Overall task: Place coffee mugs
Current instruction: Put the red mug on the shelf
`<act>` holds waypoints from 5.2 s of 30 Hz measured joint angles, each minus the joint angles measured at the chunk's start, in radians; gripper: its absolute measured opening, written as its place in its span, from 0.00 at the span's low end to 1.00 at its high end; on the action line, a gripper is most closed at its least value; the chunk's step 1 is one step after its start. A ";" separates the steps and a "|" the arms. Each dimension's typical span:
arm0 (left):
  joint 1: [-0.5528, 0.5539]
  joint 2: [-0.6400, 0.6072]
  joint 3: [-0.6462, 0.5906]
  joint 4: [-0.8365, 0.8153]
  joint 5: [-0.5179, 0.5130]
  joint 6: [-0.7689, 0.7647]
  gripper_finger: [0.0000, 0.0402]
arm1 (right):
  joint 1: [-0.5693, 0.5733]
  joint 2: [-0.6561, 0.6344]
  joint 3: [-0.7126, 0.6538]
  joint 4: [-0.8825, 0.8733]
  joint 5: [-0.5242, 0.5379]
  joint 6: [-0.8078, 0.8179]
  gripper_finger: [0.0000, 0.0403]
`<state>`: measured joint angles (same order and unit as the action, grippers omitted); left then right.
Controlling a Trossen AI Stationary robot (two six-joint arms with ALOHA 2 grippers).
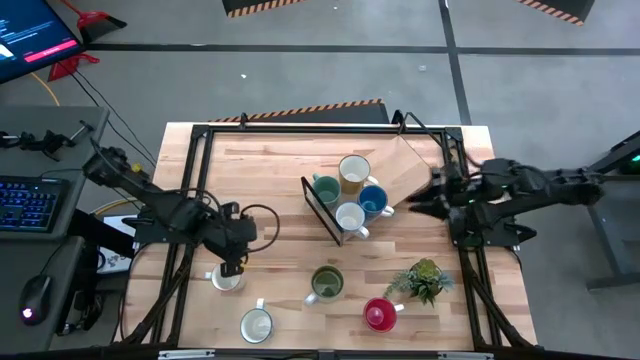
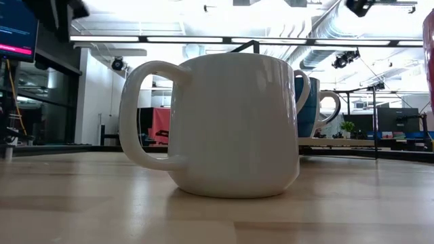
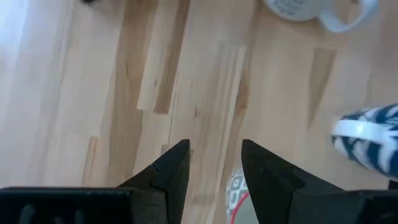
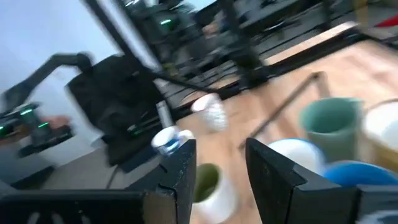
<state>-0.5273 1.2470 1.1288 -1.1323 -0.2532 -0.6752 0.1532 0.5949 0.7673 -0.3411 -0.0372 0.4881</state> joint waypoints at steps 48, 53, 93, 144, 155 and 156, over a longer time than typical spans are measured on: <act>-0.004 -0.022 -0.086 0.136 -0.173 -0.054 0.34 | 0.464 1.019 0.429 -0.352 -0.008 0.167 0.31; -0.003 -0.022 -0.086 0.136 -0.173 -0.054 0.34 | 0.465 1.053 0.429 -0.337 0.003 0.170 0.31; -0.003 -0.022 -0.086 0.141 -0.202 -0.056 0.34 | 0.468 1.172 0.428 -0.237 0.004 0.133 0.31; -0.003 -0.022 -0.086 0.153 -0.294 -0.068 0.34 | 0.166 1.066 1.189 -1.236 0.536 -0.025 0.00; -0.003 -0.022 -0.086 0.168 -0.341 -0.082 0.34 | -0.308 0.871 1.183 -1.231 0.525 -0.224 0.00; -0.003 -0.022 -0.086 0.169 -0.341 -0.082 0.34 | -0.353 0.873 1.183 -1.230 0.522 -0.235 0.00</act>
<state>-0.5304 1.2255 1.0431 -0.9637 -0.5941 -0.7572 -0.1996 1.4675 1.9504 -1.5716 0.4851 0.2534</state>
